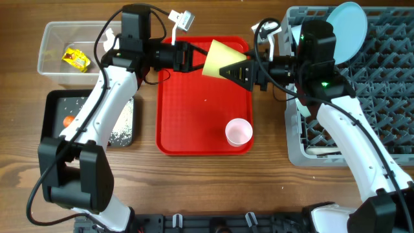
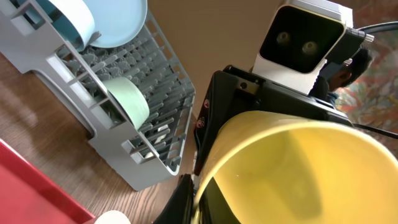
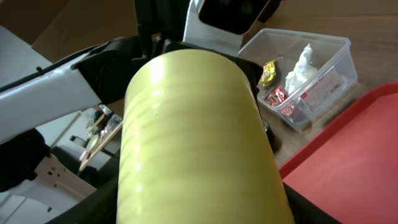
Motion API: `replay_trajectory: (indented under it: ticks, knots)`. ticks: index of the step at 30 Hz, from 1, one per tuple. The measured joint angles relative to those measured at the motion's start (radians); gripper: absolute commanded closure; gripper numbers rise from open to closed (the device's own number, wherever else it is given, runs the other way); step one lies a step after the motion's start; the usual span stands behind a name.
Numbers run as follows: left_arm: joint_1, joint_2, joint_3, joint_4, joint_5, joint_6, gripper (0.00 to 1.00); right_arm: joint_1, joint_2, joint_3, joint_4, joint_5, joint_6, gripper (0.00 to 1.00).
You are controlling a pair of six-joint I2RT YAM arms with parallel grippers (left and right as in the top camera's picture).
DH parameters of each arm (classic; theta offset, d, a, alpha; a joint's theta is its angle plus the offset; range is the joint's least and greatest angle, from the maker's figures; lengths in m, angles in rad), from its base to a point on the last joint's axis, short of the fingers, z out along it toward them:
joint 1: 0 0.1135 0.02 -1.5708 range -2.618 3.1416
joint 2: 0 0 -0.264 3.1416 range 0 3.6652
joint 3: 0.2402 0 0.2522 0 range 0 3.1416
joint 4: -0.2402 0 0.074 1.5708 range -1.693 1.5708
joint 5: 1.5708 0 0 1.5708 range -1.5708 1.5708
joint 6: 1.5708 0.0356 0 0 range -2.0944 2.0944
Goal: Sort waste into correct bins and load items into the dishwasher rack
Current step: 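Grasp the yellow cup with the right gripper and release the left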
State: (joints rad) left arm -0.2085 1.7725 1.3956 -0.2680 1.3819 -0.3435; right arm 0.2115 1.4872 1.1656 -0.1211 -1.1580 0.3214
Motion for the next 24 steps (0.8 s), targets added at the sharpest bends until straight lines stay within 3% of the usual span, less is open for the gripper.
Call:
replay_trajectory:
  ticks: [3, 7, 10, 24]
  knots:
    - [0.000, 0.000, 0.000, 0.000, 0.004, 0.000, 0.94, 0.000, 0.000, 0.000, 0.000, -0.005, 0.000, 0.44]
    - [0.000, 0.000, 0.000, 0.001, 0.000, 0.001, 0.70, 0.000, 0.000, 0.000, 0.000, -0.003, 0.000, 0.46]
    - [0.000, 0.000, 0.000, -0.001, 0.000, -0.013, 0.62, 0.000, 0.000, 0.000, 0.003, 0.004, 0.000, 0.47]
    - [0.000, 0.000, 0.000, 0.000, -0.033, -0.011, 0.53, -0.162, 0.000, 0.000, -0.024, 0.008, 0.019, 0.57]
